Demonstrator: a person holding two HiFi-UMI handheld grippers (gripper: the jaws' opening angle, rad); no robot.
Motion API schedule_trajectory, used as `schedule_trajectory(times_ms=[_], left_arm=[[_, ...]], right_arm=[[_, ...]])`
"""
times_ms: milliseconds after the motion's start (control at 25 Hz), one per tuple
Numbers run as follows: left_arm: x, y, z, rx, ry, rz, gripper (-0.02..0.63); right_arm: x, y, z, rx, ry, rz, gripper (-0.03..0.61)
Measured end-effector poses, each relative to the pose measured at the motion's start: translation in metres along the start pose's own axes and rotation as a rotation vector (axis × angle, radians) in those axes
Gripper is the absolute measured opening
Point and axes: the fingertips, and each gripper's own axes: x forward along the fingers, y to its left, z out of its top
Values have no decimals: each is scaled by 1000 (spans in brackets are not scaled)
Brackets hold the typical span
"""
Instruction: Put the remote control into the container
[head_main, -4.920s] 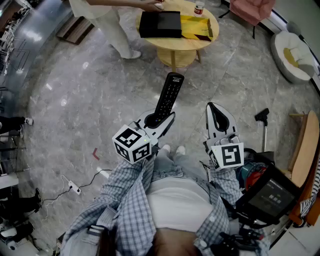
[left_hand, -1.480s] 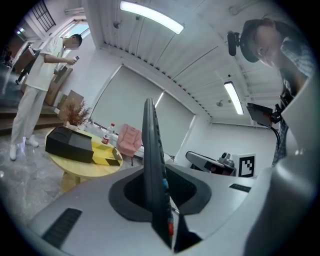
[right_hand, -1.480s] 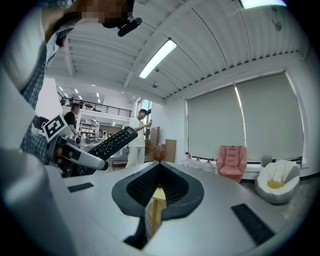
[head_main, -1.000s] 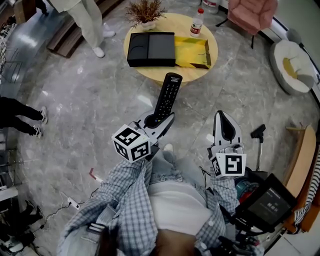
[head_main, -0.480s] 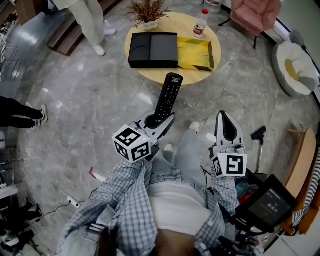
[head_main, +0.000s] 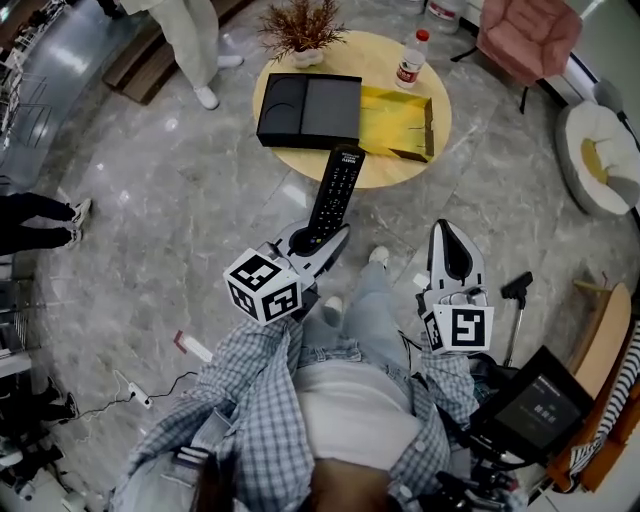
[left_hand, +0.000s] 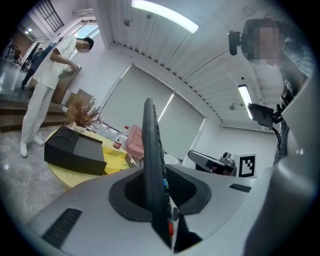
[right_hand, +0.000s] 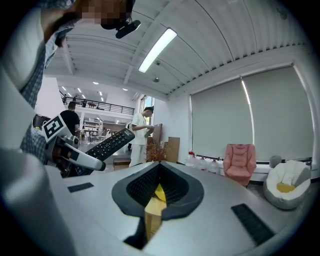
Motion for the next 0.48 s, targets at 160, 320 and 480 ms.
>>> schedule_trajectory(times_ms=[160, 320, 480], left_arm=[[24, 9, 7, -36, -9, 12, 80], [46, 14, 20, -21, -8, 23, 80], [68, 21, 30, -15, -11, 43, 80]], right_arm=[[23, -18, 0, 2, -1, 26, 8], [40, -39, 4, 4, -10, 40, 8], [55, -63, 2, 9, -10, 50, 8]])
